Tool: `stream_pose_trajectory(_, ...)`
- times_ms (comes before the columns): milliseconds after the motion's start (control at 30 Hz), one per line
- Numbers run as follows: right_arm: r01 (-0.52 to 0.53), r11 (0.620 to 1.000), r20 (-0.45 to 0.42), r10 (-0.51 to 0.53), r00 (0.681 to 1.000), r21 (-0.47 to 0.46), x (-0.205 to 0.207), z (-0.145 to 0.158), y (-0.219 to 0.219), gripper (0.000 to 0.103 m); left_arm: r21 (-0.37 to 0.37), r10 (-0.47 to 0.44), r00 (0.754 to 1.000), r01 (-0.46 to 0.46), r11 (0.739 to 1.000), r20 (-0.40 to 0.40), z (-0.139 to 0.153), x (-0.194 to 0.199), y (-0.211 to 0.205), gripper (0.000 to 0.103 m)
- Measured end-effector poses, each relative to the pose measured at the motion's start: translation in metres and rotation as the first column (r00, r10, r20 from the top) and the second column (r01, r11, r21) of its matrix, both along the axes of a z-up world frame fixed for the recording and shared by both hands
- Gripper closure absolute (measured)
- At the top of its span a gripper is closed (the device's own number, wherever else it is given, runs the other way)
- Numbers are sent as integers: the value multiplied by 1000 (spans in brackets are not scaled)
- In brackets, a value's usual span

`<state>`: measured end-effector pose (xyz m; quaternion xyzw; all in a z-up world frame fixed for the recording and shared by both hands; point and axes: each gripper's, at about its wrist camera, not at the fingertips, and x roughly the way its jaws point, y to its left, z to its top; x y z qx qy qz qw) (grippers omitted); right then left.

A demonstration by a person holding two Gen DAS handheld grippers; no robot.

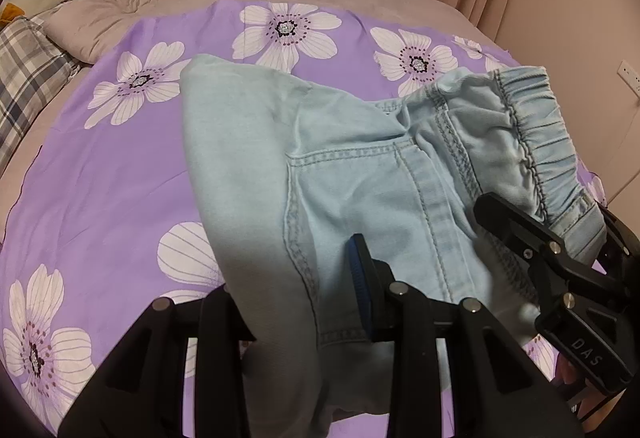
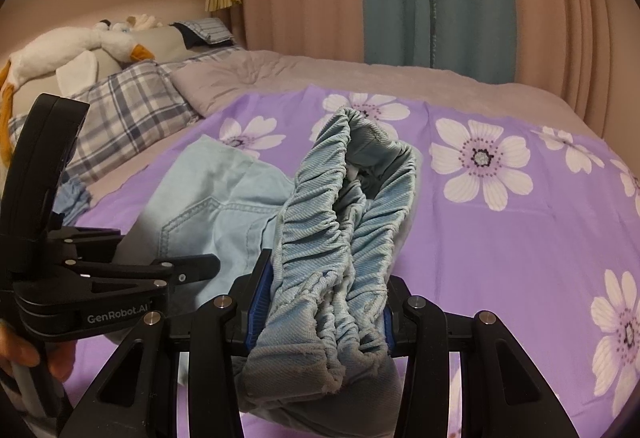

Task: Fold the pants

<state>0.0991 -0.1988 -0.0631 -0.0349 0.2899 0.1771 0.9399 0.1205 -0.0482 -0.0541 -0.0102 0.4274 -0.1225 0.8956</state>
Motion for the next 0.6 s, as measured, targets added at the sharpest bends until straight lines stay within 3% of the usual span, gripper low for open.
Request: stream_pose_trajectory(600, 20, 1000, -23, -20, 1000, 9, 20, -11, 7, 57, 14, -3, 1000, 3, 1000, -13, -15, 26, -6, 71)
